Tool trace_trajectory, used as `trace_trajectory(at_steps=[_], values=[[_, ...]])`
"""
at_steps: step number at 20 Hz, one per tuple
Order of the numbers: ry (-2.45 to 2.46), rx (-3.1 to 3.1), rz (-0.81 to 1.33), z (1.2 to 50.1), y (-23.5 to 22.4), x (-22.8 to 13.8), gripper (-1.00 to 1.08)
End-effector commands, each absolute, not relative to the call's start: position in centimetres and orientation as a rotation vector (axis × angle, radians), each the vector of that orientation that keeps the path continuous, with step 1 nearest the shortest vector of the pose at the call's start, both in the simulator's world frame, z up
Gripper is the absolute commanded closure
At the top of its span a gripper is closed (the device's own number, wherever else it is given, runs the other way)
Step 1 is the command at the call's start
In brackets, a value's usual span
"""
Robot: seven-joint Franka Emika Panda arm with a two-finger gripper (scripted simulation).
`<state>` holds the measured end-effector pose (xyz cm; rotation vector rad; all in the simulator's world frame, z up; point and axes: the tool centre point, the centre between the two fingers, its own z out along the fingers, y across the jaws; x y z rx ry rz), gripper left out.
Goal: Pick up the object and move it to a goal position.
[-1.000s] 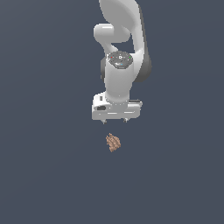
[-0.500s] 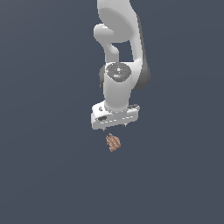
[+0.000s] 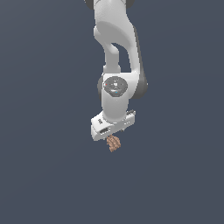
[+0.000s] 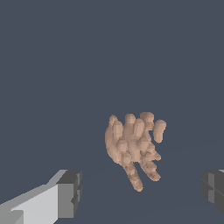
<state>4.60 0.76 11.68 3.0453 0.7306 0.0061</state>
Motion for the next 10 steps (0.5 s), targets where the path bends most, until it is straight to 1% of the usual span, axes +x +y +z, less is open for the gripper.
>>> trace_trajectory(at_steps=[1, 10], values=[[0.788, 3.035, 0.004, 11.15, 0.7, 4.93, -0.92], [0.869, 3.019, 0.0, 10.33, 0.58, 5.35, -0.92]])
